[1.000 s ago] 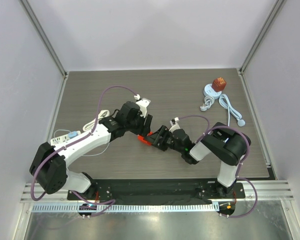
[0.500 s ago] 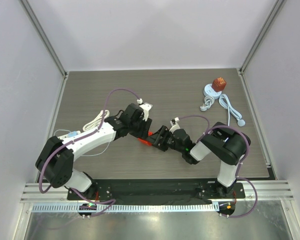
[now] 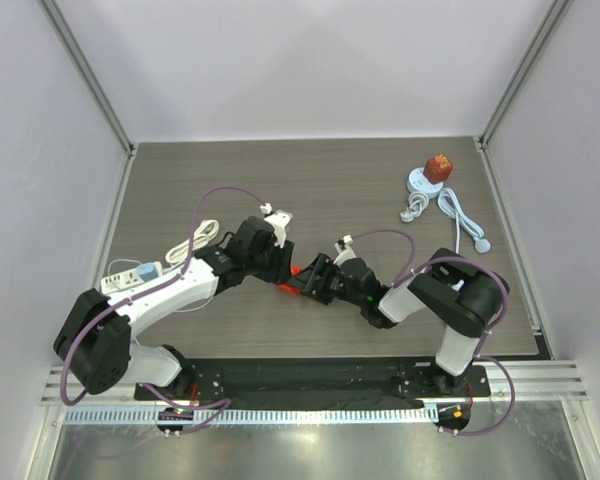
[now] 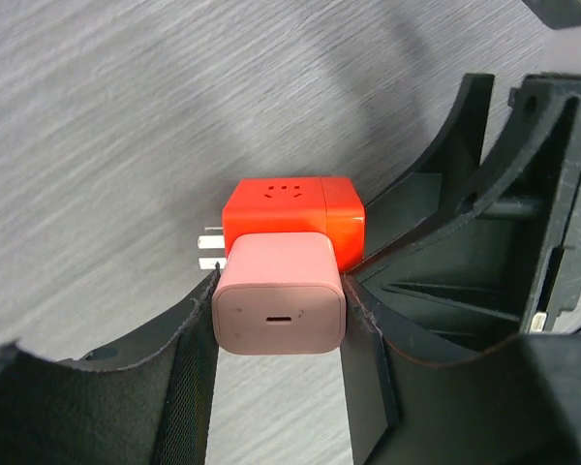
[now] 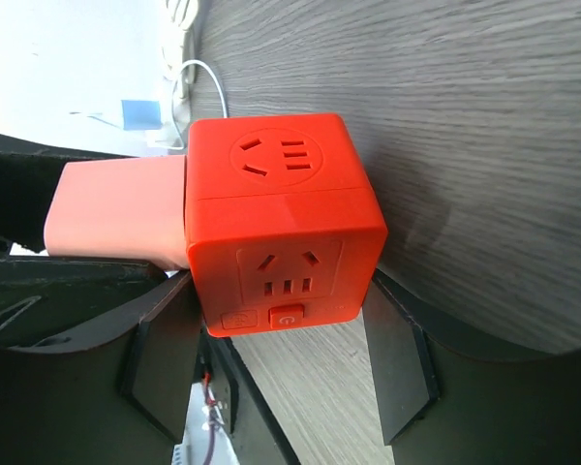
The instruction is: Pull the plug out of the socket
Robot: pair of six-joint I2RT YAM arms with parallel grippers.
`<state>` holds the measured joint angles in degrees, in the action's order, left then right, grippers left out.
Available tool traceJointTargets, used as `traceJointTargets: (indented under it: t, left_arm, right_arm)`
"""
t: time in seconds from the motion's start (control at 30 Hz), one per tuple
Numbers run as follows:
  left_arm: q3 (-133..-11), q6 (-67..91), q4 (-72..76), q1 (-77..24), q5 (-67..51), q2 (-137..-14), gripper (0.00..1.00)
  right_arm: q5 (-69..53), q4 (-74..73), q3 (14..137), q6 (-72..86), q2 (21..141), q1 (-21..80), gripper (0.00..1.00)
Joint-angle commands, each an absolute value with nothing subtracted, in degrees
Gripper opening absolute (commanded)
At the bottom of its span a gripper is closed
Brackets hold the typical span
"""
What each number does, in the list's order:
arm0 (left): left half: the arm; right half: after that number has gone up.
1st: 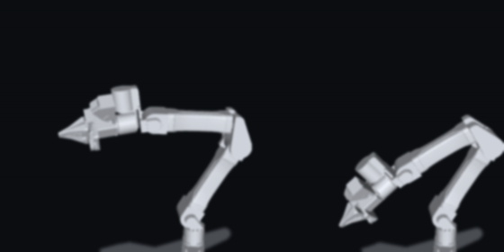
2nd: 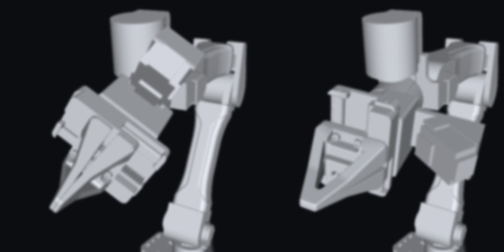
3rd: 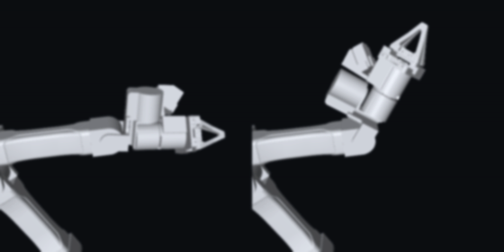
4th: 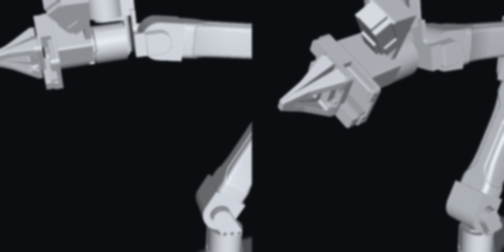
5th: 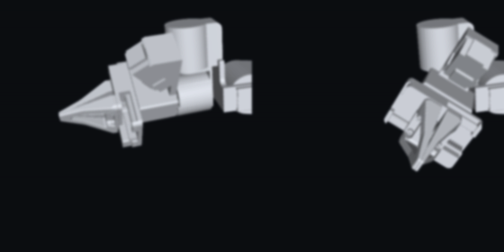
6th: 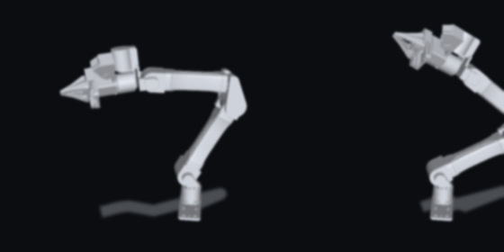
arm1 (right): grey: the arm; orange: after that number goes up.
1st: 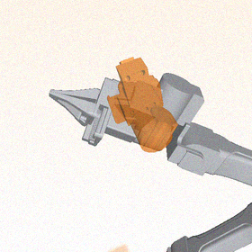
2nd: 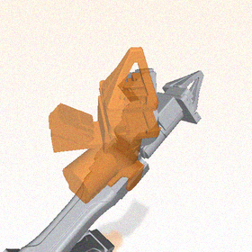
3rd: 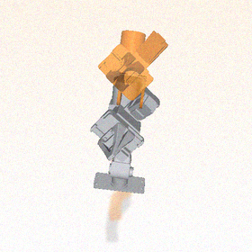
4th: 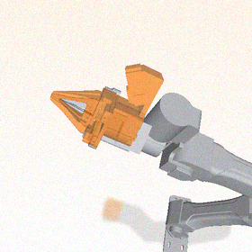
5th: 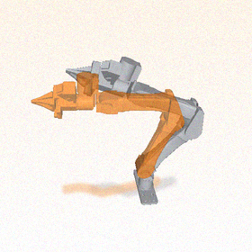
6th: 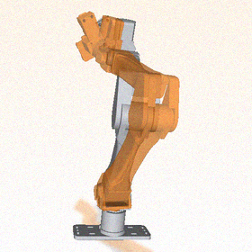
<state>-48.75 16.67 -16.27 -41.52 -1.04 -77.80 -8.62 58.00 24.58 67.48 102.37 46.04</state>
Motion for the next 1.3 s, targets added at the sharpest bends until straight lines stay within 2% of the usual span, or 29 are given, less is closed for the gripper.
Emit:
traceJointTargets:
  t: [0.0,0.13,0.3,0.4,0.53,0.63,0.67,0.7,0.77,0.9,1.13,1.27]
  left_arm:
    - [-49.13,21.61,-10.54,-39.56,-0.79,-73.56,0.0]
    - [-48.95,22.42,-8.53,-37.27,-6.04,-73.92,0.0]
    - [-43.43,17.85,2.08,-40.07,-7.82,-65.58,0.0]
    - [-40.88,15.21,3.25,-42.27,-7.3,-61.35,0.0]
    - [-39.99,14.59,4.3,-44.56,-8.0,-59.86,0.0]
    - [-40.51,15.99,2.47,-44.47,-5.72,-60.81,0.0]
    - [-41.3,16.08,0.2,-44.47,-5.1,-62.82,0.0]
    - [-42.79,16.52,-1.91,-44.47,-4.66,-63.71,0.0]
    - [-43.77,16.96,-2.9,-44.47,-5.09,-65.03,0.0]
    - [-47.79,14.16,-6.13,-46.05,-4.93,-65.92,0.0]
    - [-54.66,14.85,-12.82,-47.99,-4.13,-65.47,0.0]
    - [-55.55,11.18,-14.6,-47.99,-1.41,-67.67,0.0]
  right_arm:
    - [3.04,37.33,25.83,61.46,98.36,46.92,0.01]
    - [8.96,28.65,27.6,60.64,95.45,47.99,0.01]
    - [1.16,40.65,26.37,67.58,100.01,46.23,0.01]
    - [-3.6,49.37,25.32,72.59,103.97,45.27,0.01]
    - [-4.13,52.91,23.21,73.84,104.68,44.82,0.01]
    - [-0.63,47.39,22.33,70.68,100.91,44.82,0.01]
    - [2.17,38.06,22.85,66.4,99.07,45.78,0.01]
    - [10.03,31.62,25.37,63.66,94.79,47.18,0.01]
    - [14.84,21.4,27.33,60.74,91.95,49.12,0.01]
    - [14.85,18.99,28.56,60.56,88.07,49.48,0.01]
    - [6.34,30.92,25.84,62.75,90.96,47.55,0.01]
    - [-2.86,46.54,22.59,64.16,93.25,46.23,0.01]
